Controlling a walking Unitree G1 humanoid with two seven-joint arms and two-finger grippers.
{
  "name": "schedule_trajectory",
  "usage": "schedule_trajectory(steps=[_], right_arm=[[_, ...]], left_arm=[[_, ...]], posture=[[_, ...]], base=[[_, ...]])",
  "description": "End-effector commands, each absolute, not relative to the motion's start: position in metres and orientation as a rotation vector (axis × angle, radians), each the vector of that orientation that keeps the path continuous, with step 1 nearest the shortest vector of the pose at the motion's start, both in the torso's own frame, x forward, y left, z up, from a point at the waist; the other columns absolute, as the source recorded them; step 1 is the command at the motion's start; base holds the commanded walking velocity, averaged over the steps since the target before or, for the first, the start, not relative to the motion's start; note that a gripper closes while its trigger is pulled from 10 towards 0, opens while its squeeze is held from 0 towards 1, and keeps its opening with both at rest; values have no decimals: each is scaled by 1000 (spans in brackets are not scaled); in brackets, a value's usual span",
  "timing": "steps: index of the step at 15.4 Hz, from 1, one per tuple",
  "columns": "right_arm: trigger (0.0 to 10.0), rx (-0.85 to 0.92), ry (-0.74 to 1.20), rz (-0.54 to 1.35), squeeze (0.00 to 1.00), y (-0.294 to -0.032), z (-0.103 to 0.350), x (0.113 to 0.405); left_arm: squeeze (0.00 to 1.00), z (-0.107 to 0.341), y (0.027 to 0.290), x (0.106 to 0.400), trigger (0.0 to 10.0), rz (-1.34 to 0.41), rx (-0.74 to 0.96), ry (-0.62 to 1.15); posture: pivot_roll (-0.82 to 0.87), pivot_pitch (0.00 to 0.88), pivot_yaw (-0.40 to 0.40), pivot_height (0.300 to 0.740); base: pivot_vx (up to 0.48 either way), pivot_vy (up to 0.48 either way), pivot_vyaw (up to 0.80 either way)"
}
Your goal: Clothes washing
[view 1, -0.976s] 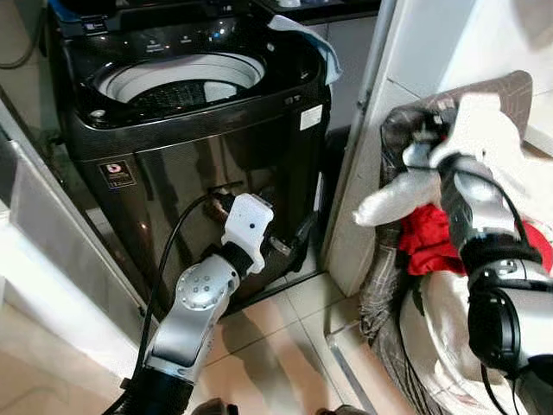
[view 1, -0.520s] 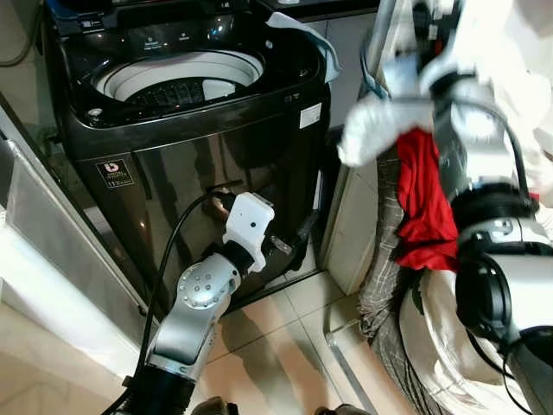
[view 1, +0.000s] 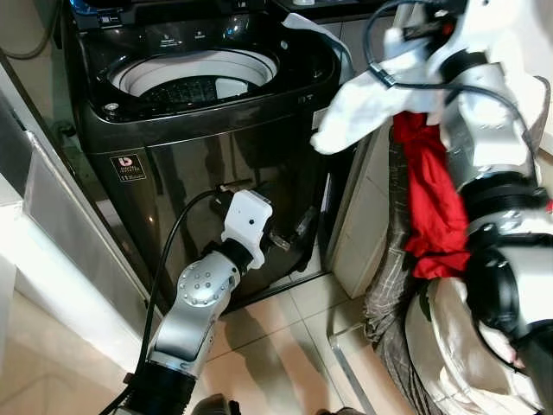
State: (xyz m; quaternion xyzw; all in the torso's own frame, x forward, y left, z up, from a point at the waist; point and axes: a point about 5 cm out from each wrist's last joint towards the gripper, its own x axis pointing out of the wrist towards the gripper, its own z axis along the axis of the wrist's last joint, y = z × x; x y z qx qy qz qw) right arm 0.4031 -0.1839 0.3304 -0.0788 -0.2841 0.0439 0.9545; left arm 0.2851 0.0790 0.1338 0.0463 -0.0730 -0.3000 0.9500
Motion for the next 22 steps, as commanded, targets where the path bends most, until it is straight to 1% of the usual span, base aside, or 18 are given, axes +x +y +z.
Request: schedule_trajectory(steps=[1, 3, 5, 6, 8, 10, 11, 12, 13, 14, 17, 19, 20, 21, 22], right_arm=[[0, -210, -721, 73, 0, -185, 372, 395], [0, -274, -798, 62, 0, -186, 405, 390], [0, -292, -825, 50, 0, -187, 423, 387], [0, -291, -836, 55, 0, -186, 434, 385], [0, -214, -808, 123, 0, -176, 438, 389], [0, -112, -745, 282, 0, -148, 424, 397], [0, -54, -718, 372, 0, -129, 414, 400], [0, -30, -720, 416, 0, -119, 411, 399], [0, 20, -713, 530, 0, -99, 403, 398], [0, 26, -707, 591, 0, -86, 396, 397], [0, 124, -623, 693, 0, -62, 361, 398], [0, 149, -579, 787, 0, -46, 340, 394], [0, 157, -563, 804, 0, -43, 334, 393], [0, 176, -507, 802, 0, -42, 316, 394], [0, 187, -451, 756, 0, -47, 299, 397]], left_arm=[[0, 133, 79, 286, 10000, -613, 108, -147], [0, 135, 78, 288, 10000, -622, 112, -151], [0, 136, 78, 289, 10000, -624, 111, -153], [0, 136, 77, 290, 10000, -626, 110, -156], [0, 136, 77, 291, 10000, -622, 107, -157], [0, 136, 77, 292, 10000, -604, 114, -159], [0, 137, 77, 292, 10000, -594, 113, -159], [0, 137, 78, 292, 10000, -592, 113, -159], [0, 136, 78, 293, 10000, -588, 115, -157], [0, 136, 78, 293, 10000, -584, 117, -156], [0, 135, 79, 294, 10000, -563, 120, -150], [0, 134, 80, 294, 10000, -552, 121, -146], [0, 134, 80, 294, 10000, -550, 121, -146], [0, 134, 80, 294, 10000, -545, 123, -146], [0, 134, 81, 294, 10000, -536, 124, -146]], posture=[[2, 0, -25, 732], [-3, 0, -17, 732], [-8, 0, -13, 732], [-9, 0, -13, 732], [-10, 0, -16, 732], [-10, 0, -16, 732], [-3, 0, -20, 732], [-2, 0, -20, 732], [-2, 0, -20, 732], [1, 0, -22, 732], [1, 0, -22, 732], [1, 0, -22, 732], [1, 0, -22, 732], [6, 0, -35, 732], [7, 0, -39, 732]], base=[[0, 0, 0], [0, 0, 0], [0, 0, 0], [0, 0, 0], [0, 0, 0], [0, 0, 0], [0, 0, 0], [0, 0, 0], [0, 0, 0], [0, 0, 0], [0, 0, 0], [0, 0, 0], [0, 0, 0], [0, 0, 0], [0, 0, 0]])
